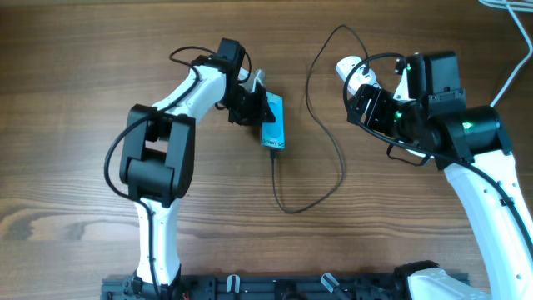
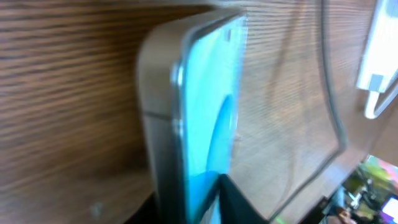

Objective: Plug charger to phone and switch on socket
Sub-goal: 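Lower the phone flat onto the table with the left gripper and release, then move the right gripper over the white power strip's socket switch, then press down the power strip switch beside the charger with the right gripper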

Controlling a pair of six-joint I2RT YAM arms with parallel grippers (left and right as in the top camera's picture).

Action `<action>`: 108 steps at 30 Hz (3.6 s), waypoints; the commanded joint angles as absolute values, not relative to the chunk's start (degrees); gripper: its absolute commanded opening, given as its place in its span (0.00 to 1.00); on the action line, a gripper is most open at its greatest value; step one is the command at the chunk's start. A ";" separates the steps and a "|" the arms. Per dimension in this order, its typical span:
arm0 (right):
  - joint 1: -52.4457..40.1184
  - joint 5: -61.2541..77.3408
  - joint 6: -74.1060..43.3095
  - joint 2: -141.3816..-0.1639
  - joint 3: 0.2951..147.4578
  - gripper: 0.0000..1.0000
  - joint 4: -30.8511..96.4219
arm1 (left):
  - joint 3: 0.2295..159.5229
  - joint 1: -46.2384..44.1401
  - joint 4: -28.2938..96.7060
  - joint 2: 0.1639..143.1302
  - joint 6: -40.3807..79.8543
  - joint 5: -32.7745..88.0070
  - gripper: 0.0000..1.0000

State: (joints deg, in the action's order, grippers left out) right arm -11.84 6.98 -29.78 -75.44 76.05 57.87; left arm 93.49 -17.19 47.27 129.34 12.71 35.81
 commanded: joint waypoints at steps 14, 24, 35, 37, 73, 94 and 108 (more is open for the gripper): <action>-11.66 5.89 -29.98 -76.09 75.44 1.00 58.41 | 93.56 -16.67 53.41 131.15 12.58 19.81 0.93; -11.64 1.98 -27.92 -77.47 75.46 0.99 57.93 | 94.76 -11.94 58.33 118.89 14.06 20.10 1.00; -2.63 -0.08 -19.14 -97.49 95.96 1.00 66.63 | 94.76 -13.67 59.05 92.44 21.89 3.36 1.00; -0.49 -5.21 -19.64 -99.39 96.42 1.00 63.13 | 94.76 -13.65 59.27 90.61 21.89 3.33 1.00; 4.95 -2.94 -14.02 -124.99 95.13 1.00 46.04 | 94.74 -13.65 59.22 90.11 21.89 3.33 1.00; 4.95 -0.93 -13.50 -128.16 95.11 1.00 44.45 | 94.74 -13.65 59.22 90.11 21.89 3.33 1.00; 4.95 5.91 -13.41 -128.16 95.11 1.00 46.15 | 94.74 -13.67 59.24 90.11 21.89 3.33 1.00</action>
